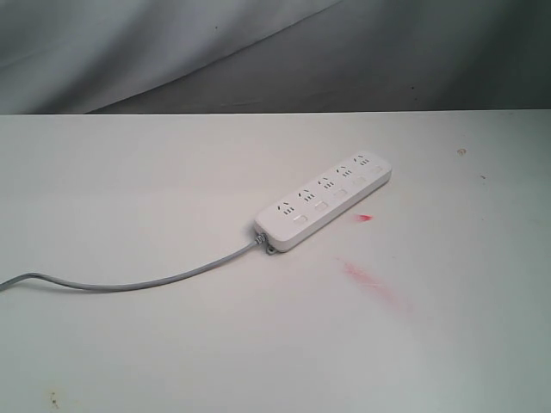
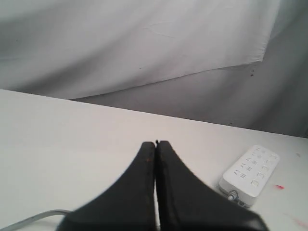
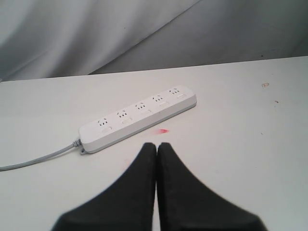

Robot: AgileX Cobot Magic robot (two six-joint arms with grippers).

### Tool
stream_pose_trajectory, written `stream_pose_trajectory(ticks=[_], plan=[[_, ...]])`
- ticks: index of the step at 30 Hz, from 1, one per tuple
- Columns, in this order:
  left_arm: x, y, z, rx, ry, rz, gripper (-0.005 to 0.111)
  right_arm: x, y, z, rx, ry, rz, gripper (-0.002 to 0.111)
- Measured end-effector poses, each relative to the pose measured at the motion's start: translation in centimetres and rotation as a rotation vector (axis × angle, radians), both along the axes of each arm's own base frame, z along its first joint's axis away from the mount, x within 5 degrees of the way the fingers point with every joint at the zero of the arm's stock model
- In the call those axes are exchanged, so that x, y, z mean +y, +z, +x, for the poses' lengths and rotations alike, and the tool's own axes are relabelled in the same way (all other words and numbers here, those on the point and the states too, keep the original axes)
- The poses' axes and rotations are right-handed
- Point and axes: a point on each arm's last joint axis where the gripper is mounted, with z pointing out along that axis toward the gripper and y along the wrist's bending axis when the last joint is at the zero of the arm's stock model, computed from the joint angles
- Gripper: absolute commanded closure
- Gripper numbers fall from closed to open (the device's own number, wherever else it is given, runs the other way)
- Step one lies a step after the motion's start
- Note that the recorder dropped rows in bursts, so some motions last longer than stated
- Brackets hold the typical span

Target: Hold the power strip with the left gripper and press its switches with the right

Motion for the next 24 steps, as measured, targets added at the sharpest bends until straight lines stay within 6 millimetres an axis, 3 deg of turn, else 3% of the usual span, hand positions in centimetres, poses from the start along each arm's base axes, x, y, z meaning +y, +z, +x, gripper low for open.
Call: stream_pose_trajectory(ticks=[24], plan=[[0.01, -0.12, -0.01, -0.017, -0.008, 0.137, 0.107, 0.00, 0.00, 0.00, 0.000, 0.000, 0.000, 0.108]])
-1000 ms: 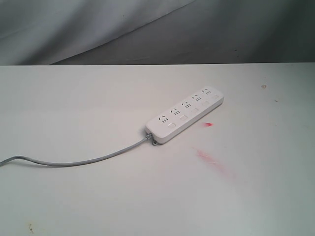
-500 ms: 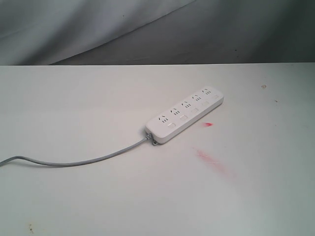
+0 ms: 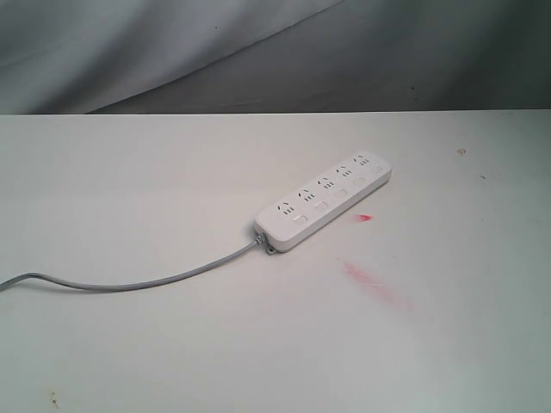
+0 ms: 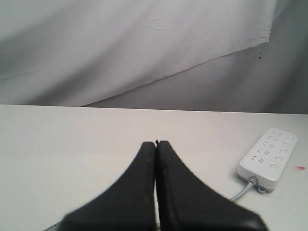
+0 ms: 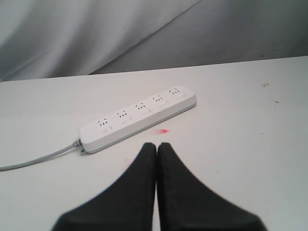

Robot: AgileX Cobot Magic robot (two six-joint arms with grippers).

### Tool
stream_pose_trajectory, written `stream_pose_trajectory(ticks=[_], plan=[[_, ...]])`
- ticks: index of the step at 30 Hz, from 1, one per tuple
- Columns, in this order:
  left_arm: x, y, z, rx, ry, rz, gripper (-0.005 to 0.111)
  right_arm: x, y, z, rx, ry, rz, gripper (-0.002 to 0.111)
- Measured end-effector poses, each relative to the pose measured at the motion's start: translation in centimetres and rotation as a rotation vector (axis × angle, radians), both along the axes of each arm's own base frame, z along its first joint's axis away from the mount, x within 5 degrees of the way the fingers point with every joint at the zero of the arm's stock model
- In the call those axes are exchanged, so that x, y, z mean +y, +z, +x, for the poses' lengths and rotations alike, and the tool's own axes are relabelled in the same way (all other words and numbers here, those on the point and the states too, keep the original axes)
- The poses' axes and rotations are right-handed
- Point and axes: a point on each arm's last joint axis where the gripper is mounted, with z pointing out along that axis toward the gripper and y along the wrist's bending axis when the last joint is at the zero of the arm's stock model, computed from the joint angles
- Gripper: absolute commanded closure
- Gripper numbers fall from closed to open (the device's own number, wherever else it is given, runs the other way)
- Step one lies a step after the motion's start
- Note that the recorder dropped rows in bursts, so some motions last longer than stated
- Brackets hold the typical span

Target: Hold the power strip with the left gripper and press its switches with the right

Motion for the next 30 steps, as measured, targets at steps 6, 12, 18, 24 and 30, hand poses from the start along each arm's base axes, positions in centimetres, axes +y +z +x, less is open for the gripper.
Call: stream_pose_trajectory(ticks=[6, 12, 18, 24, 30], plan=[[0.00, -0.02, 0.00, 0.001, 0.000, 0.003, 0.107, 0.00, 0.00, 0.00, 0.000, 0.000, 0.000, 0.108], [0.00, -0.02, 0.00, 0.001, 0.000, 0.003, 0.107, 0.00, 0.00, 0.00, 0.000, 0.000, 0.000, 0.108], [0.00, -0.02, 0.00, 0.001, 0.000, 0.003, 0.107, 0.00, 0.00, 0.00, 0.000, 0.000, 0.000, 0.108], [0.00, -0.02, 0.00, 0.001, 0.000, 0.003, 0.107, 0.00, 0.00, 0.00, -0.004, 0.002, -0.009, 0.108], [0.00, -0.02, 0.00, 0.001, -0.001, 0.005, 0.107, -0.10, 0.16, -0.15, -0.036, 0.006, -0.024, 0.108]])
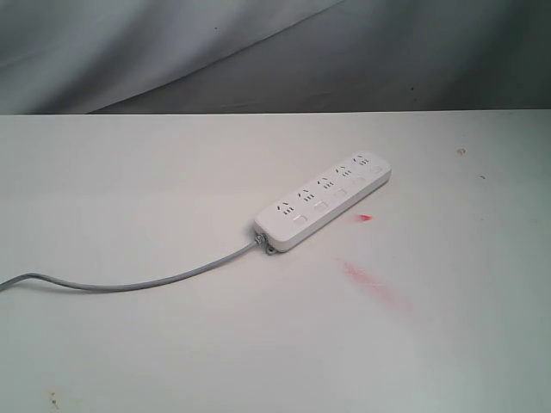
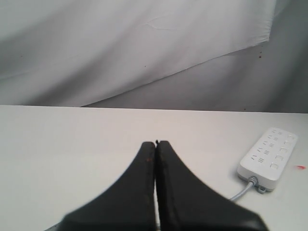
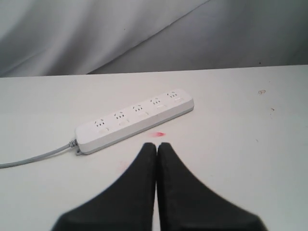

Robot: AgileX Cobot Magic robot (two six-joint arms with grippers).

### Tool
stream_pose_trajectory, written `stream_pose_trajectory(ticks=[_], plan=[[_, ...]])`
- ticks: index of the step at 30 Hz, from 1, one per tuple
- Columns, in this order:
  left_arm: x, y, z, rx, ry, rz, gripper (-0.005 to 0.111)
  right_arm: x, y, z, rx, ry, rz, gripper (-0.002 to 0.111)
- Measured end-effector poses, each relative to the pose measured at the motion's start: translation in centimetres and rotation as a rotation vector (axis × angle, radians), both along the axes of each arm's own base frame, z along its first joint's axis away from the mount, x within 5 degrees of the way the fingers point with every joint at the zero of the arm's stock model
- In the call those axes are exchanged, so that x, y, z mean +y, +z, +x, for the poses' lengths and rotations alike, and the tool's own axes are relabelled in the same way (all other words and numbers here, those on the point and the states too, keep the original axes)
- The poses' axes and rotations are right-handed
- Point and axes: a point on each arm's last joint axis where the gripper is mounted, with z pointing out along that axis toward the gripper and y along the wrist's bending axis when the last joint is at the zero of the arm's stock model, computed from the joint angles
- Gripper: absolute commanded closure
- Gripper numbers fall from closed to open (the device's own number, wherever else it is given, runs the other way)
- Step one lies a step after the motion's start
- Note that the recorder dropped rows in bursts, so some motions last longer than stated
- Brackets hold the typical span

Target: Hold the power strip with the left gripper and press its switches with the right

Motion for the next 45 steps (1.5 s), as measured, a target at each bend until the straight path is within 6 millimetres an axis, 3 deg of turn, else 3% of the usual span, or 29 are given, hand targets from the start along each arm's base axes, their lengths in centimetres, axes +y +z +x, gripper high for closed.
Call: stream_pose_trajectory(ticks=[6, 16, 45], plan=[[0.0, 0.0, 0.0, 0.000, 0.000, 0.000, 0.107, -1.2, 0.7, -0.8, -0.119, -0.106, 0.028, 0.108], [0.0, 0.0, 0.0, 0.000, 0.000, 0.000, 0.107, -2.1, 0.7, -0.8, -0.137, -0.258, -0.009, 0.108], [0.0, 0.0, 0.0, 0.000, 0.000, 0.002, 0.107, -1.2, 0.0, -0.8, -0.177, -0.157, -0.034, 0.108]])
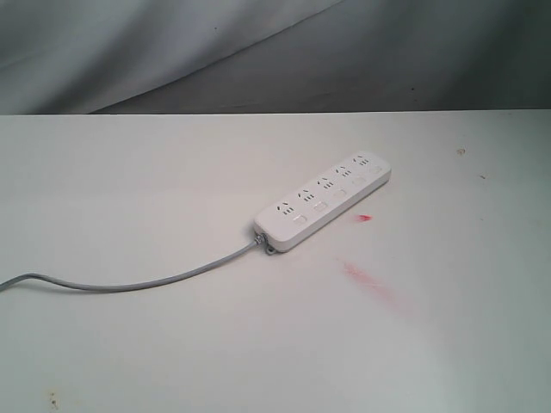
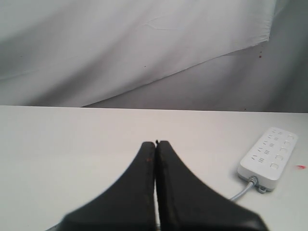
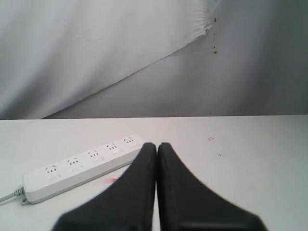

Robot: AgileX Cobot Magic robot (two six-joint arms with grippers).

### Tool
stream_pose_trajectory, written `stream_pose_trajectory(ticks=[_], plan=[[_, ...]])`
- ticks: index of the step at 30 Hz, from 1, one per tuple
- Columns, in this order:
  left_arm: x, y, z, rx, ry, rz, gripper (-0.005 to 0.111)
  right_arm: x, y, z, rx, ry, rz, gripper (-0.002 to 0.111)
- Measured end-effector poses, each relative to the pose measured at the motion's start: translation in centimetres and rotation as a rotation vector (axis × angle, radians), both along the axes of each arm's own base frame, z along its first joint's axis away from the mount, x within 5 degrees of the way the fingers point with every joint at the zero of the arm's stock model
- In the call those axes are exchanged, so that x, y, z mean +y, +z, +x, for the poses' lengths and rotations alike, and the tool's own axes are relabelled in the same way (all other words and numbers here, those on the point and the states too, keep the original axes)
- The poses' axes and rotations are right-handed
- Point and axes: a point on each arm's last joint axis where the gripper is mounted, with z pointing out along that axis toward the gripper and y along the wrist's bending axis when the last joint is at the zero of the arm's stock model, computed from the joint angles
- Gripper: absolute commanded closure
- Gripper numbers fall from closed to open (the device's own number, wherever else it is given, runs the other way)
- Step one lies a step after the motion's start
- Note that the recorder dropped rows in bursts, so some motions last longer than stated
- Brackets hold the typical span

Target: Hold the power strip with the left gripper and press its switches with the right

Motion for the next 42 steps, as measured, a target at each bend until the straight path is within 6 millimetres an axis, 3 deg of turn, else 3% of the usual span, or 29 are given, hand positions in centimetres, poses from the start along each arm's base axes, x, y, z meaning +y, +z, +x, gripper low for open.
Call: stream_pose_trajectory(ticks=[14, 42], plan=[[0.00, 0.00, 0.00, 0.000, 0.000, 0.000, 0.107, -0.01, 0.16, 0.02, -0.041, 0.000, -0.068, 0.108], [0.00, 0.00, 0.00, 0.000, 0.000, 0.000, 0.107, -0.18, 0.17, 0.06, -0.031, -0.032, -0.030, 0.108]])
